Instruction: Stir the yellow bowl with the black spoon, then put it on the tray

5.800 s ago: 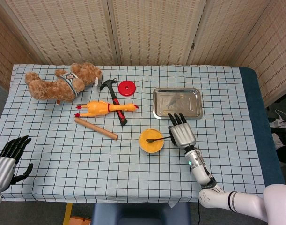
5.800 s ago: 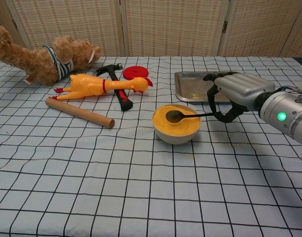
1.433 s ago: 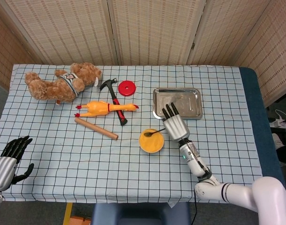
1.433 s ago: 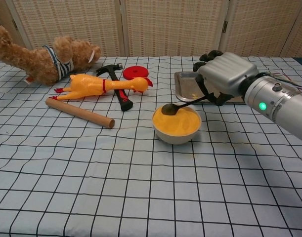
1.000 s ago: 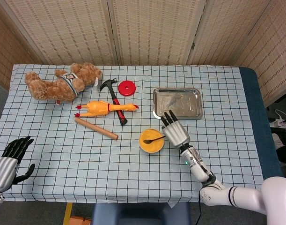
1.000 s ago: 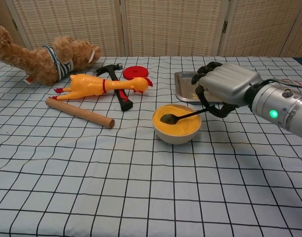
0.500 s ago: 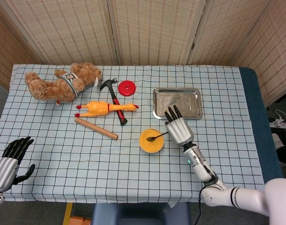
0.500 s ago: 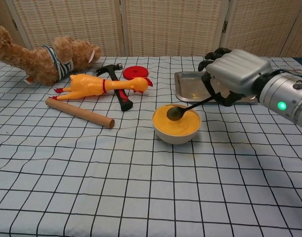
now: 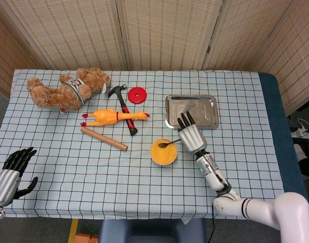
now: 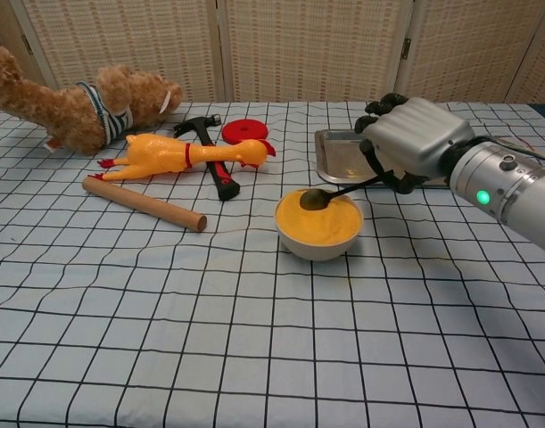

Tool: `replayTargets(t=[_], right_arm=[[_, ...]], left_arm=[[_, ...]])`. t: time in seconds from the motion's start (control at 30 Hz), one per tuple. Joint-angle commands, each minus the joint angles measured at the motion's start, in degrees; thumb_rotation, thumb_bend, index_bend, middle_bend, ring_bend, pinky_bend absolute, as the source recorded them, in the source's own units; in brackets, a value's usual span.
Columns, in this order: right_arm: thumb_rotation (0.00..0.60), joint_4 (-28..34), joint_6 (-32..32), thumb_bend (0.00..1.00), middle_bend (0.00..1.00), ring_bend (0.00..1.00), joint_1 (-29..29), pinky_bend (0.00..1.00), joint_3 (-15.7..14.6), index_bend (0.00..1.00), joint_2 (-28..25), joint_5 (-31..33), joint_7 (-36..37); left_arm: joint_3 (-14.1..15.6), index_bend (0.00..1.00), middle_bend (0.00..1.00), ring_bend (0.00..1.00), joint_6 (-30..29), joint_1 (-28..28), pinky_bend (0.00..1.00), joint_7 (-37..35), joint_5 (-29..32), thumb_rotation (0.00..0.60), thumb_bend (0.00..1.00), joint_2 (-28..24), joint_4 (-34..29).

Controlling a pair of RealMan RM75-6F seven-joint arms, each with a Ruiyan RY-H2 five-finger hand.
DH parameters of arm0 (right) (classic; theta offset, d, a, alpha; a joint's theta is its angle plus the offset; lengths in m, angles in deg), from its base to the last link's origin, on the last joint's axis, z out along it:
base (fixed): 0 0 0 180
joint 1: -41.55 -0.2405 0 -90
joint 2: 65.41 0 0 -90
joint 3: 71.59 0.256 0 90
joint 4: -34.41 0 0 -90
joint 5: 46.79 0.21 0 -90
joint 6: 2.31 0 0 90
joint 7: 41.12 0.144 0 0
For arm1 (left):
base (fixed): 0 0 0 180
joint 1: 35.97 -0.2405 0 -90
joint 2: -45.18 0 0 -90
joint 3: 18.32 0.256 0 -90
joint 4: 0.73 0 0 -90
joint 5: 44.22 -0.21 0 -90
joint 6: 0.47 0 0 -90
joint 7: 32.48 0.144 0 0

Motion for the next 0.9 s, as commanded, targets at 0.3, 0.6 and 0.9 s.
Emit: replayTargets(t=[0.3,0.6,0.9], right_arm=[[0.600,8.78,-1.09,0.55,0.15,0.00,1.55,0.02,-2.28,0.85,-5.47,-1.30,-1.39],[0.600,10.39,2.42,0.55,0.15,0.00,2.71,0.03,-1.35,0.85,-5.89,-3.46,0.16],[0.600,11.51,2.49,0.55,0.15,0.00,4.18,0.03,-2.51,0.85,-7.10,-5.26,2.58]], left_arm=[[0.25,0.00,0.00,0.00,-0.30,-0.03,0.07,0.09,-0.62,0.600,0.42,0.02,-0.15],[0.29,0.00,0.00,0.00,-0.63,-0.09,0.07,0.25,-0.87,0.600,0.42,-0.17,-0.52],[0.33,0.00,0.00,0.00,-0.63,-0.13,0.07,0.24,-0.84,0.600,0.42,-0.01,-0.28]])
